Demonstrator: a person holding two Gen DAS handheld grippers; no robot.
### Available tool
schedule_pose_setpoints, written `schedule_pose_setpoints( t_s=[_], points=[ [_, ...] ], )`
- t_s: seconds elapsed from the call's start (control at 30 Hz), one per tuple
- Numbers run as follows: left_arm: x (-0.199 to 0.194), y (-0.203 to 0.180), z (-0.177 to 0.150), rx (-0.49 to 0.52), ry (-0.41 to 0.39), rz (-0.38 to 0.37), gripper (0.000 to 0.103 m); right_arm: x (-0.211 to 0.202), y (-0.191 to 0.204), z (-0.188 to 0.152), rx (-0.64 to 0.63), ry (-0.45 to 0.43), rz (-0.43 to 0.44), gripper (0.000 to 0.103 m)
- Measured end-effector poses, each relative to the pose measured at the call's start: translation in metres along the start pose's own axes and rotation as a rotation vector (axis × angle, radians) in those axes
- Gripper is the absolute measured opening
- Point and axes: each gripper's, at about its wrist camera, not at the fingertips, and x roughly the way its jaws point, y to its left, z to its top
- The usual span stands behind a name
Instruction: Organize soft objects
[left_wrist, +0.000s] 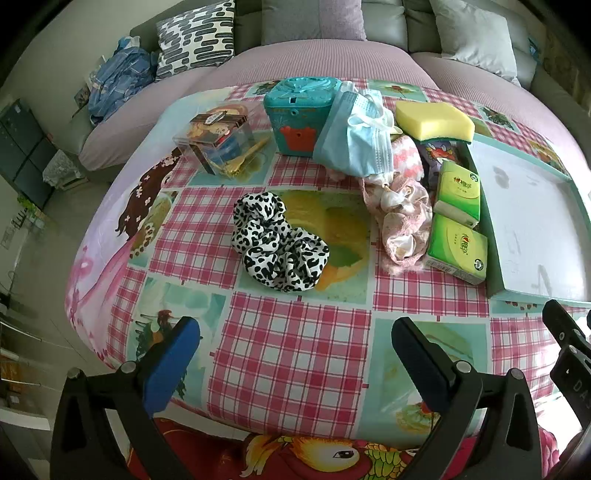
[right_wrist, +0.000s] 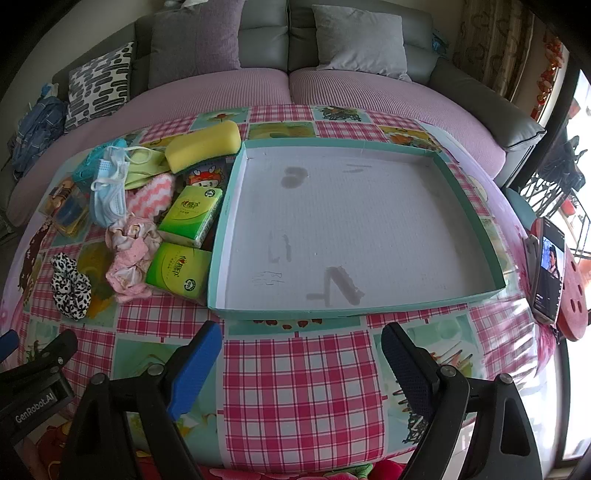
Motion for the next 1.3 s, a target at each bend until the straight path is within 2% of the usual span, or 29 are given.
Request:
schedule_pose_setpoints(
  t_s=[1.3],
  points=[
    [0.0052,-0.0009,0.0003,-0.008,0.02,-0.011,0.103,0.0006,0.0005,-0.0012,0.003,-0.001,0.001,0.09]
  ],
)
